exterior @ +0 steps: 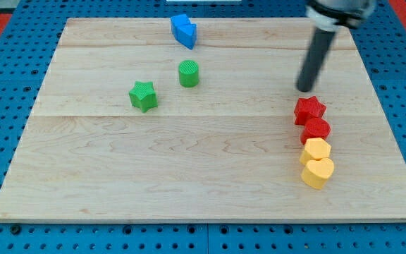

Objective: Move the blue cubes to the top side of the green circle

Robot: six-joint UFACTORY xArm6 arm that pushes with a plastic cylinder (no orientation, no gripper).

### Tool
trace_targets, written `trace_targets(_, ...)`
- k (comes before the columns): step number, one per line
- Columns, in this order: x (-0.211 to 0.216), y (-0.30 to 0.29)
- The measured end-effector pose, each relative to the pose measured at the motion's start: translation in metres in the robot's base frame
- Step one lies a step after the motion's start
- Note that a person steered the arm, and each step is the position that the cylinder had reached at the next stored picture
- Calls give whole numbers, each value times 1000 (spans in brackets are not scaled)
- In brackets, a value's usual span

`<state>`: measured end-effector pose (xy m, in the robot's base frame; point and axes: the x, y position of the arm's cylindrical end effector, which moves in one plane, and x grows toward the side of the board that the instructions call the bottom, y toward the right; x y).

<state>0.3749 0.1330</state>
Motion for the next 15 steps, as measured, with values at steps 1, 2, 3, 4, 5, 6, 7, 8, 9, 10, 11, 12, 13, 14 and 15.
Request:
trace_targets(1,-5,-99)
trace_targets(2,-18,-169)
trace_targets(3,-30,-189)
trace_targets(4,-42,-159)
trace_targets(5,-102,-118)
trace_targets(6,-139,-127)
trace_targets(7,-155,-128)
trace_targets(8,-155,-170)
trace_targets(9,-155,-202)
trace_targets(10,-172,-158)
trace_targets(11,-173,-142)
trace_targets(12,-130,-168)
trace_targets(13,-119,-170)
trace_targets(14,-118,-178)
trace_targets(15,-118,-185)
